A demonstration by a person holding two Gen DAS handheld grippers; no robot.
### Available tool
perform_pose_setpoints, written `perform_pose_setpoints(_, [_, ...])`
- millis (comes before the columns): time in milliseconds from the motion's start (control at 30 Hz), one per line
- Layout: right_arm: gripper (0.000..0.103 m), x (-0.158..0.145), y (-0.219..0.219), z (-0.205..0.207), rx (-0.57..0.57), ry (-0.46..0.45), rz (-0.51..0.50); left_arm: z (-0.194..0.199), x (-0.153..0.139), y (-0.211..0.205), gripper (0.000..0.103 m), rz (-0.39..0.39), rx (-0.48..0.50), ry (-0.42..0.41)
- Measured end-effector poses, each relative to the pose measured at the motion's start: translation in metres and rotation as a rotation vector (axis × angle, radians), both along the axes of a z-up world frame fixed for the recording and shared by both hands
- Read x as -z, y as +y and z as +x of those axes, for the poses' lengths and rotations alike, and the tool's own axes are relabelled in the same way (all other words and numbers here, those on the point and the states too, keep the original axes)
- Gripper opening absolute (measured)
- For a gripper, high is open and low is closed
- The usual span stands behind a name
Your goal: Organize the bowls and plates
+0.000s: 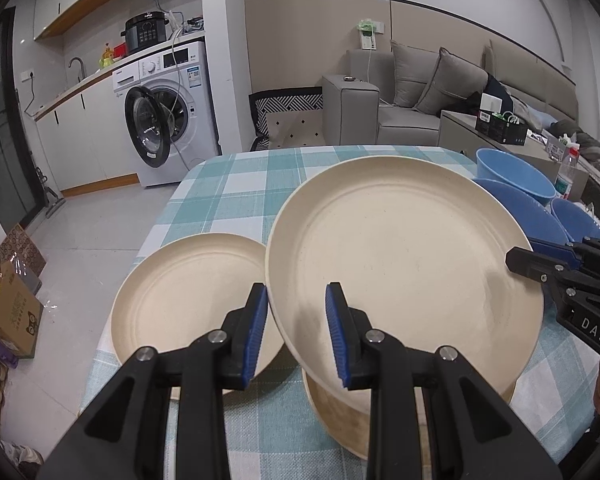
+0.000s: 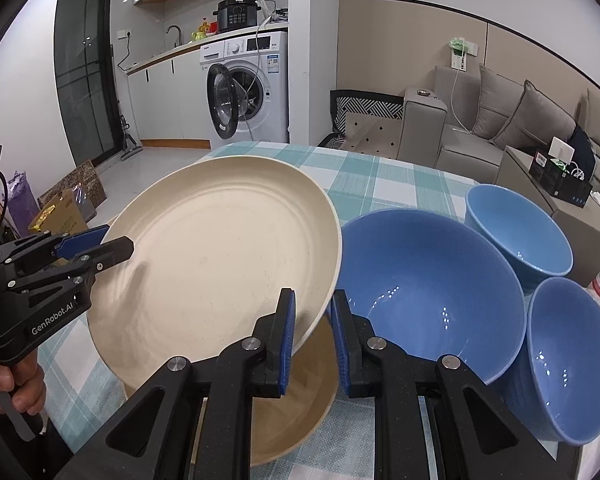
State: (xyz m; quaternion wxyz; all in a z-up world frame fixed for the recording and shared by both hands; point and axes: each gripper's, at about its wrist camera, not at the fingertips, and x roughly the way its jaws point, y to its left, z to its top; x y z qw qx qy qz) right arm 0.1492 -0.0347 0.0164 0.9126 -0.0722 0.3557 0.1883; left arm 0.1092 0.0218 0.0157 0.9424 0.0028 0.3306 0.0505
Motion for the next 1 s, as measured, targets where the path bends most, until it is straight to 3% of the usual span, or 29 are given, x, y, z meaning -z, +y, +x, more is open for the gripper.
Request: perform_pose_setpoints(1000, [0.019, 0.022, 0.007, -0.024, -0.029, 0.063, -0.055, -0.008, 0.022, 0.000, 0.029, -0.015, -0.006, 0.082])
